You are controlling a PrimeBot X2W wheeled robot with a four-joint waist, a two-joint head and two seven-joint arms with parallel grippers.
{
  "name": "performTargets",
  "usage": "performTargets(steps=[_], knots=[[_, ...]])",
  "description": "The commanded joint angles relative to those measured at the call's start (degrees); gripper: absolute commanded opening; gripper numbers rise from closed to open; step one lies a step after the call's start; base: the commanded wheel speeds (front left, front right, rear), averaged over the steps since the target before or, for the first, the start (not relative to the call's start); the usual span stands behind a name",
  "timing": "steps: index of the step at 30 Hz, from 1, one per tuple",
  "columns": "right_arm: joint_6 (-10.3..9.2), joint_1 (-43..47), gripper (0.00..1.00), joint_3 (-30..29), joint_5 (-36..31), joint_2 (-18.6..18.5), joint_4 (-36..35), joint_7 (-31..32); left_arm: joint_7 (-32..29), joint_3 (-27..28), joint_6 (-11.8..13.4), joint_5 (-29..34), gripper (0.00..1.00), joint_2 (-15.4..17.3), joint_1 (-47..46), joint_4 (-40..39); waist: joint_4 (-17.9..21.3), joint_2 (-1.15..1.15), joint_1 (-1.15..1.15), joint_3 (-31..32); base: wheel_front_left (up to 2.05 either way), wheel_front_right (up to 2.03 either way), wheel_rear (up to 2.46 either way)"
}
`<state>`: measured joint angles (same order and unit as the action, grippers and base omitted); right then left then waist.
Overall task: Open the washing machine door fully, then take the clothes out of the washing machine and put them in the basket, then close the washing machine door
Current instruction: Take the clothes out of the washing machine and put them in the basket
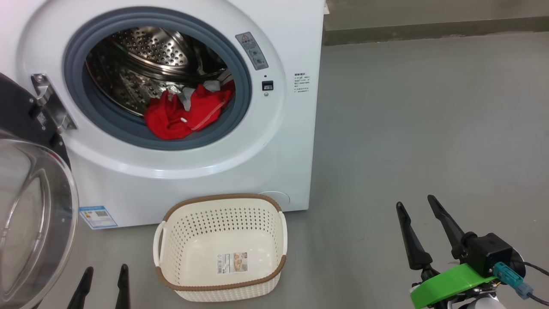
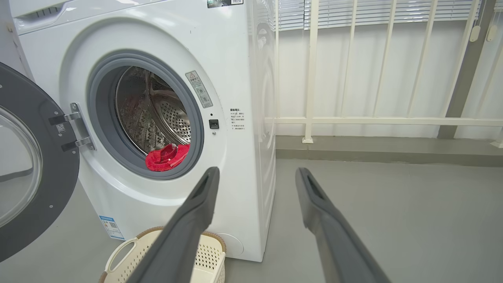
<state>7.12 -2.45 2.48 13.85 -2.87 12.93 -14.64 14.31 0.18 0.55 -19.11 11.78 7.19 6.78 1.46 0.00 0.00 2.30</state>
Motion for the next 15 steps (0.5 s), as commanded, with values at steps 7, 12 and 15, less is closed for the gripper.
performTargets(steps=[7, 12, 15], knots=[[0.36, -1.1, 1.0, 1.1, -0.4, 0.0, -1.3, -0.4, 0.7, 2.3, 0.9, 1.0, 1.0, 0.6, -1.0, -1.5, 0.3, 0.0, 0.0, -0.2, 0.09, -0.09, 0.01], [0.36, -1.4, 1.0, 1.2, -0.3, 0.0, -1.1, -0.4, 0.7, 2.0, 1.3, 1.2, 1.0, 0.5, -1.3, -1.7, 0.3, 0.0, 0.0, -0.3, 0.75, -0.75, 0.0], [0.36, -1.4, 1.0, 1.2, -0.3, 0.0, -1.1, -0.4, 0.7, 1.8, 1.5, 1.4, 1.0, 0.6, -1.4, -1.7, 0.2, 0.0, 0.0, -0.4, 1.21, -1.21, 0.0]])
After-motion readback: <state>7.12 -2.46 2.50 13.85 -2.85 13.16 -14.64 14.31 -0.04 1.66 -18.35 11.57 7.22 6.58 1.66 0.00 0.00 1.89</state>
